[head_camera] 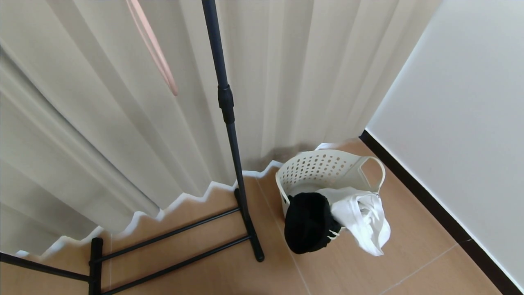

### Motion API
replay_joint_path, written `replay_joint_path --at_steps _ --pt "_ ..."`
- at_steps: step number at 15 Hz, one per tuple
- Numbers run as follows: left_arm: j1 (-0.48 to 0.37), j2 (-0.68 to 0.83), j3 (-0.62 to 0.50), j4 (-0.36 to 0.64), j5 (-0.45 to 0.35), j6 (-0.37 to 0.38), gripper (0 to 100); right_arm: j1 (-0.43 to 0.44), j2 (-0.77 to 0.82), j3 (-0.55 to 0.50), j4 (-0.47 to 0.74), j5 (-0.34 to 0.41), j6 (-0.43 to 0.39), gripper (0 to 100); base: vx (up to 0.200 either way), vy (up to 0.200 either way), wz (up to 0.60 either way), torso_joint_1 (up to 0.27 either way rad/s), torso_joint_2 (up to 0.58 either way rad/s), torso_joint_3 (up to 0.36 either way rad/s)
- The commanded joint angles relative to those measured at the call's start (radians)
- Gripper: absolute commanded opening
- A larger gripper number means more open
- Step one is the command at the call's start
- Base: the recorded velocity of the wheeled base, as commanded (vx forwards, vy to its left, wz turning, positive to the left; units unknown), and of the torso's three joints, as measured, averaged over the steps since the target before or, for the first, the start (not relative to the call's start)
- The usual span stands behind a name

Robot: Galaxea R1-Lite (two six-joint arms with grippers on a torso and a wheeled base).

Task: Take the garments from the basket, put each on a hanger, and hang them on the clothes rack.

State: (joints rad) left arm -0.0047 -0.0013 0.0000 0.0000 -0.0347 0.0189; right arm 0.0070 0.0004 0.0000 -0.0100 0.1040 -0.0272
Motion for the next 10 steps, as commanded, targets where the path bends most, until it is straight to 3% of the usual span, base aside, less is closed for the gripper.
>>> replay_joint_path --at_steps 1,10 --pt "0.0 0.001 0.0 -0.002 0.009 -0.005 100 0.001 0.0 0.0 -0.001 0.0 0.0 100 0.0 0.0 0.0 -0.002 0.0 -0.198" --pt "0.0 0.001 0.0 -0.003 0.009 -0.005 100 0.008 0.053 -0.002 0.025 0.0 -0.02 100 0.0 0.0 0.0 0.004 0.0 -0.19"
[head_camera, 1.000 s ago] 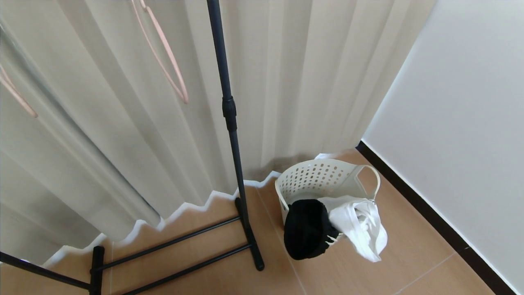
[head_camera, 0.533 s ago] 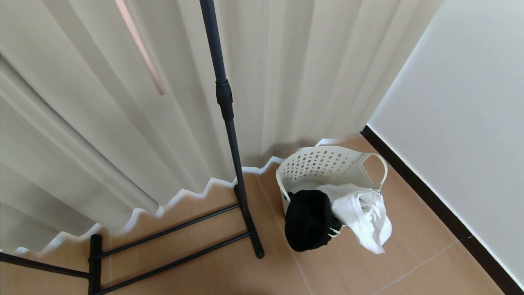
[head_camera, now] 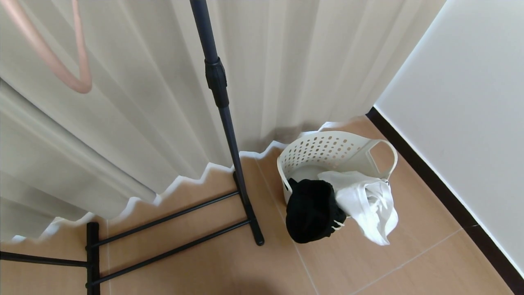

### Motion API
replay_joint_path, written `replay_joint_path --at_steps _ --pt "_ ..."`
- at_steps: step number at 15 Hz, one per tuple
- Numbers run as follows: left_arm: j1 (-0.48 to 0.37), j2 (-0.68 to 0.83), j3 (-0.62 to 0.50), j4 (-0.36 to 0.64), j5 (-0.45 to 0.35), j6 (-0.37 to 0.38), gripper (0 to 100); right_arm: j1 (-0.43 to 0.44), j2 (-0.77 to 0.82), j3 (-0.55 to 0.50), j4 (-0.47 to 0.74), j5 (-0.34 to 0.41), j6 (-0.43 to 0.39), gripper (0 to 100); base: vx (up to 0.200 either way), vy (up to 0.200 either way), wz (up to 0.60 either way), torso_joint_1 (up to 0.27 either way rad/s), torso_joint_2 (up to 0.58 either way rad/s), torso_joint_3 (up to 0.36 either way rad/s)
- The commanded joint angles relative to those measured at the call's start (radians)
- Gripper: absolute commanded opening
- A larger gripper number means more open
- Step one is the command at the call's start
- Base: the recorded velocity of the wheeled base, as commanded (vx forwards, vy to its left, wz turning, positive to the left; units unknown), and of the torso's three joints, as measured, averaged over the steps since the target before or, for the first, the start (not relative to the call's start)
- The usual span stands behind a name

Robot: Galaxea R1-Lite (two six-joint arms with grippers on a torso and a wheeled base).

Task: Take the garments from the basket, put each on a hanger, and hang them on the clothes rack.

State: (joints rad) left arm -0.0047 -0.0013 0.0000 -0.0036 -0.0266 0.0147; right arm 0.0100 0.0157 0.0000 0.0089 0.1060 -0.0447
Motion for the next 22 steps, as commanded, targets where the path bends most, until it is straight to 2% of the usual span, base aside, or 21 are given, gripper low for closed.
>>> replay_joint_path --at_steps 1,2,4,5,6,8,9,10,11,13,14,15,16,17,18,22 --pt "0.0 0.001 0.0 -0.001 0.001 0.001 100 0.007 0.217 -0.005 0.017 0.003 -0.018 100 0.0 0.0 0.0 0.002 0.0 -0.071" --pt "0.0 0.001 0.0 -0.001 0.001 -0.001 100 0.025 0.368 0.0 0.005 0.026 -0.058 100 0.0 0.0 0.0 0.0 0.0 0.0" --pt "0.0 0.001 0.0 -0.001 0.001 0.001 100 0.087 0.572 -0.031 -0.023 0.058 -0.118 100 0.0 0.0 0.0 0.0 0.0 0.0" --pt "0.0 0.001 0.0 -0.001 0.001 0.001 100 0.143 0.762 -0.109 -0.044 0.052 -0.153 100 0.0 0.0 0.0 0.0 0.0 0.0" --pt "0.0 0.001 0.0 -0.001 0.001 0.001 100 0.183 0.888 -0.183 -0.044 0.044 -0.202 100 0.0 0.0 0.0 0.0 0.0 0.0" --pt "0.0 0.001 0.0 -0.001 0.001 -0.001 100 0.246 1.09 -0.333 -0.046 -0.04 -0.31 100 0.0 0.0 0.0 0.0 0.0 0.0" --pt "0.0 0.001 0.0 -0.001 0.001 0.001 100 0.306 1.213 -0.428 -0.044 -0.126 -0.337 100 0.0 0.0 0.0 0.0 0.0 0.0" --pt "0.0 0.001 0.0 -0.001 0.001 -0.001 100 0.377 1.374 -0.546 -0.047 -0.224 -0.337 100 0.0 0.0 0.0 0.0 0.0 0.0" --pt "0.0 0.001 0.0 -0.001 0.001 0.001 100 0.401 1.494 -0.647 -0.044 -0.278 -0.339 100 0.0 0.0 0.0 0.0 0.0 0.0" --pt "0.0 0.001 0.0 -0.001 0.001 0.001 100 0.416 1.692 -0.839 -0.041 -0.324 -0.386 100 0.0 0.0 0.0 0.0 0.0 0.0" --pt "0.0 0.001 0.0 -0.001 0.001 0.001 100 0.416 1.704 -0.853 -0.041 -0.327 -0.391 100 0.0 0.0 0.0 0.0 0.0 0.0" --pt "0.0 0.001 0.0 -0.001 0.001 0.001 100 0.4 1.853 -0.997 -0.038 -0.379 -0.457 100 0.0 0.0 0.0 0.0 0.0 0.0" --pt "0.0 0.001 0.0 -0.001 0.001 0.001 100 0.381 1.955 -1.085 -0.04 -0.419 -0.472 100 0.0 0.0 0.0 0.0 0.0 0.0" --pt "0.0 0.001 0.0 -0.001 0.001 0.001 100 0.381 1.971 -1.098 -0.04 -0.425 -0.474 100 0.0 0.0 0.0 0.0 0.0 0.0" --pt "0.0 0.001 0.0 -0.001 0.001 -0.001 100 0.378 2.078 -1.2 -0.038 -0.462 -0.474 100 0.0 0.0 0.0 0.0 0.0 0.0" --pt "0.0 0.001 0.0 -0.001 0.001 0.001 100 0.364 2.175 -1.331 -0.04 -0.489 -0.472 100 0.0 0.0 0.0 0.0 0.0 0.0"
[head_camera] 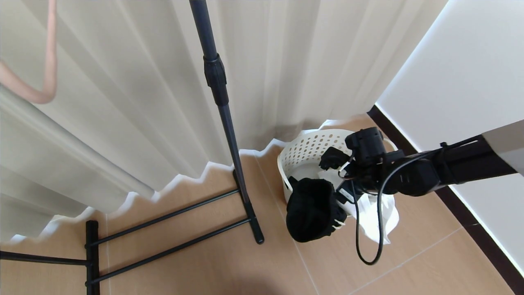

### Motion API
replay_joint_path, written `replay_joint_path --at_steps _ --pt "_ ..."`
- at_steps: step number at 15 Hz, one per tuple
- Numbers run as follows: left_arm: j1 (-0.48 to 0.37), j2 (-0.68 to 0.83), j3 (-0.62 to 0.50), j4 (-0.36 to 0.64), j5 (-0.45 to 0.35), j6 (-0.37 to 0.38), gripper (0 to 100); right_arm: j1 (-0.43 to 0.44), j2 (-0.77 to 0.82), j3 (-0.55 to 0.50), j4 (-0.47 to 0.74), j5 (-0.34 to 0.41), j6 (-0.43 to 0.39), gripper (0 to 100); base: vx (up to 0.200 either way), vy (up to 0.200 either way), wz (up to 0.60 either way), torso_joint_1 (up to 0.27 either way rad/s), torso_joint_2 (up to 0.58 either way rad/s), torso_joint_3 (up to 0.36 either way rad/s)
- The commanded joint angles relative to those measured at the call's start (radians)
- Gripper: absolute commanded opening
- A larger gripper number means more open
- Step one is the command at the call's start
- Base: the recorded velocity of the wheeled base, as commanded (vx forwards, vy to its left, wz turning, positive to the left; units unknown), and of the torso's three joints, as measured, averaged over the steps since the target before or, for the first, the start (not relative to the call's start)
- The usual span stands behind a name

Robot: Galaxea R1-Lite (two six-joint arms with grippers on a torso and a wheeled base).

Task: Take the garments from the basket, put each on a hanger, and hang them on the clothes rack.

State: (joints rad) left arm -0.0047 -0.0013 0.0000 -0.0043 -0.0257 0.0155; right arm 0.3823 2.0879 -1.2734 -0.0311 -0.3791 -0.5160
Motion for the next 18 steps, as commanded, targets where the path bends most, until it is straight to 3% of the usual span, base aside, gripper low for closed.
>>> replay_joint_path --at_steps 1,7,18 --pt "0.0 0.001 0.0 0.0 0.0 0.0 100 -0.01 0.121 -0.081 0.002 -0.004 -0.004 100 0.0 0.0 0.0 0.0 0.0 0.0" --pt "0.0 0.001 0.0 0.0 0.0 0.0 100 -0.025 0.287 -0.279 0.007 -0.004 -0.004 100 0.0 0.0 0.0 0.0 0.0 0.0" --pt "0.0 0.001 0.0 0.0 0.0 0.0 100 -0.053 0.399 -0.443 0.007 -0.004 -0.062 100 0.0 0.0 0.0 0.0 0.0 0.0"
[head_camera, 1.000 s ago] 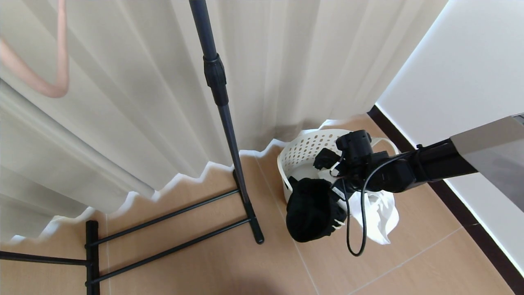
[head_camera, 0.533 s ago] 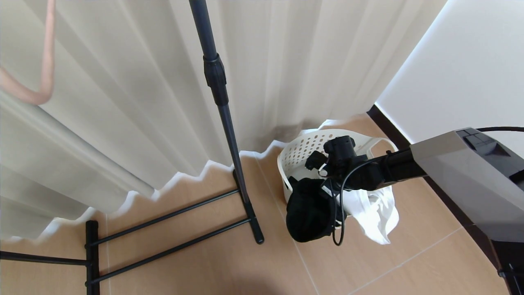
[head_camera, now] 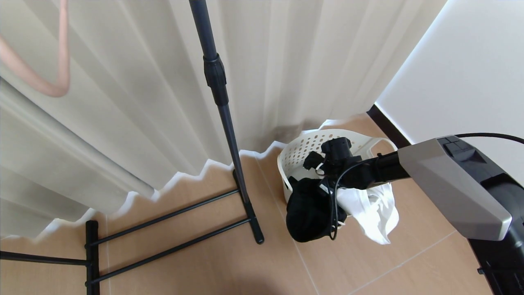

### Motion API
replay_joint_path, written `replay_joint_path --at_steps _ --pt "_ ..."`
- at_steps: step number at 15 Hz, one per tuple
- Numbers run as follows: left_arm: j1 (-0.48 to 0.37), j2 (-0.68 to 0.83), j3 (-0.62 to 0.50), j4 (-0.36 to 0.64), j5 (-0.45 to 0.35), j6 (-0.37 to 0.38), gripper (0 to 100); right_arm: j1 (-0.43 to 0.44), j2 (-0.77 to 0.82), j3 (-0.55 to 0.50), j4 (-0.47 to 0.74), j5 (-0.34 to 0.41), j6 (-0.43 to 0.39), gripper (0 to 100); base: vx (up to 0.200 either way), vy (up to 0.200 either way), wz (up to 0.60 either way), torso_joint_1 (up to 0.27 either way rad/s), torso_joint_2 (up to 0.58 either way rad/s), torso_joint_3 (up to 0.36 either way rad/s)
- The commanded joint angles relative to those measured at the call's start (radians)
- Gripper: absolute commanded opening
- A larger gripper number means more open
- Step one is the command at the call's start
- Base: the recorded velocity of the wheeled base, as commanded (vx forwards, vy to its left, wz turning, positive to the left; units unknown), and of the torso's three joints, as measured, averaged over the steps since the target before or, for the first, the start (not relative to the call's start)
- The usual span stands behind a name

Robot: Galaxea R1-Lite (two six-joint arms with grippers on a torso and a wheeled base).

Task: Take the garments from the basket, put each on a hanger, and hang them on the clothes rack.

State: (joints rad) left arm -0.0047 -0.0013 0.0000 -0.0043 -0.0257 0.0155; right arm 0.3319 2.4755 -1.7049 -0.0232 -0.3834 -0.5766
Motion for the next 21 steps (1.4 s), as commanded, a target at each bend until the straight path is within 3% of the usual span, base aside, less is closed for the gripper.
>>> replay_joint_path --at_steps 1,2,3,8,11,14,16,19,21 --pt "0.0 0.001 0.0 0.0 0.0 0.0 100 -0.002 0.013 -0.013 -0.001 0.0 -0.002 100 0.0 0.0 0.0 0.0 0.0 0.0" --pt "0.0 0.001 0.0 0.0 0.0 0.0 100 -0.002 0.016 -0.022 -0.006 0.0 -0.003 100 0.0 0.0 0.0 0.0 0.0 0.0" --pt "0.0 0.001 0.0 0.0 0.0 0.0 100 -0.002 0.016 -0.022 -0.006 0.0 -0.003 0 0.0 0.0 0.0 0.0 0.0 0.0" --pt "0.0 0.001 0.0 0.0 0.0 0.0 100 0.006 -0.013 0.042 -0.015 0.014 0.044 0 0.0 0.0 0.0 0.0 0.0 0.0" --pt "0.0 0.001 0.0 0.0 0.0 0.0 100 0.05 -0.193 0.183 -0.017 0.097 0.213 0 0.0 0.0 0.0 0.0 0.0 0.0" --pt "0.0 0.001 0.0 0.0 0.0 -0.002 100 0.108 -0.468 0.349 -0.026 0.127 0.351 0 0.0 0.0 0.0 0.0 0.0 0.0" --pt "0.0 0.001 0.0 0.0 0.0 -0.002 100 0.173 -0.711 0.531 -0.149 0.144 0.472 0 0.0 0.0 0.0 0.0 0.0 0.0" --pt "0.0 0.001 0.0 0.0 0.0 0.001 100 0.205 -0.954 0.752 -0.389 0.184 0.486 0 0.0 0.0 0.0 0.0 0.0 0.0" --pt "0.0 0.001 0.0 0.0 -0.002 0.001 100 0.205 -1.086 0.863 -0.475 0.222 0.488 0 0.0 0.0 0.0 0.0 0.0 0.0"
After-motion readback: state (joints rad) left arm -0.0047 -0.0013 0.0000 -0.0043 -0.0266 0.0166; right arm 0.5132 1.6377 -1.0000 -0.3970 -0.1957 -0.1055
